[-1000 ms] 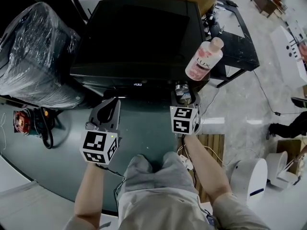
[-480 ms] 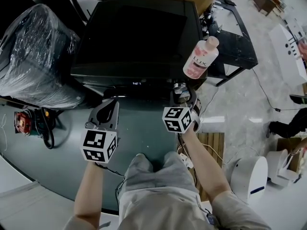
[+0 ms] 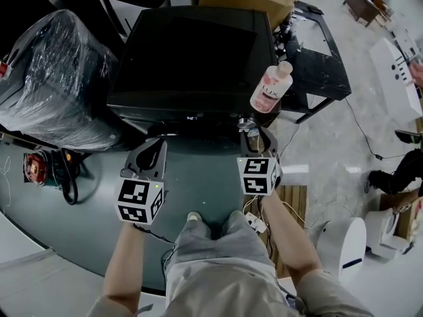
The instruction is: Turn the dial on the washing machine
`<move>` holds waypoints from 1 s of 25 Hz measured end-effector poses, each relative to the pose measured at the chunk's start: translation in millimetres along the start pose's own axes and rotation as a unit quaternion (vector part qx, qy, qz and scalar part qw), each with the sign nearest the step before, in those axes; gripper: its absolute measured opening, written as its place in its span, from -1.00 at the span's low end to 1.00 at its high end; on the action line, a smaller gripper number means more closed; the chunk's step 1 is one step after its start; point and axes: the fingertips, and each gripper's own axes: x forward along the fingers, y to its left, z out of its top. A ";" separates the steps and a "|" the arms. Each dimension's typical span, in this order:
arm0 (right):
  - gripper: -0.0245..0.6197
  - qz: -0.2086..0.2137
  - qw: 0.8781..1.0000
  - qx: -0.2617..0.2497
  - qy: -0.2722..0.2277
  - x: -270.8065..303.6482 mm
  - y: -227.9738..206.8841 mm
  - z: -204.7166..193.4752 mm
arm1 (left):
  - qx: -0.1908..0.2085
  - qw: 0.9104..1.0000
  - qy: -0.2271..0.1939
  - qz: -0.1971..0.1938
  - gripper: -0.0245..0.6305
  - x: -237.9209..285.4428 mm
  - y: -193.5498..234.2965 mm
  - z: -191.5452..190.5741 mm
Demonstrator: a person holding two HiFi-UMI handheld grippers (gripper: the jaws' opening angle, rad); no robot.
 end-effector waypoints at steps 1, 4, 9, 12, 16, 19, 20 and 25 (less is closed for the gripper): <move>-0.33 0.009 1.000 0.000 -0.005 -6.4 0.4 7.0 | 0.001 1.000 -0.002 0.000 -0.87 -3.0 -1.2 3.4; -0.47 0.027 0.999 0.011 -0.032 -27.4 -0.1 33.7 | 0.005 1.000 -0.009 0.003 -0.87 -13.2 -4.0 16.2; -0.65 0.040 0.996 0.025 -0.079 -66.9 -9.6 81.4 | 0.020 0.999 -0.027 0.012 -0.87 -35.0 -7.4 45.5; -0.72 0.050 0.993 0.034 -0.106 -93.0 -15.0 108.9 | 0.033 0.999 -0.034 0.017 -0.87 -49.4 -10.9 63.7; -0.78 0.069 0.987 0.046 -0.141 -129.4 -19.8 145.4 | 0.041 0.998 -0.045 0.019 -0.87 -66.3 -17.3 88.2; -0.80 0.079 0.982 0.052 -0.166 -155.0 -23.1 169.1 | 0.048 0.997 -0.056 0.022 -0.87 -78.4 -20.7 107.2; -0.80 0.082 0.980 0.056 -0.175 -163.3 -24.8 176.4 | 0.051 0.997 -0.060 0.023 -0.87 -82.0 -21.6 113.5; -0.81 0.097 0.971 0.056 -0.214 -205.8 -30.9 208.2 | 0.071 0.994 -0.082 0.029 -0.87 -104.3 -27.5 147.0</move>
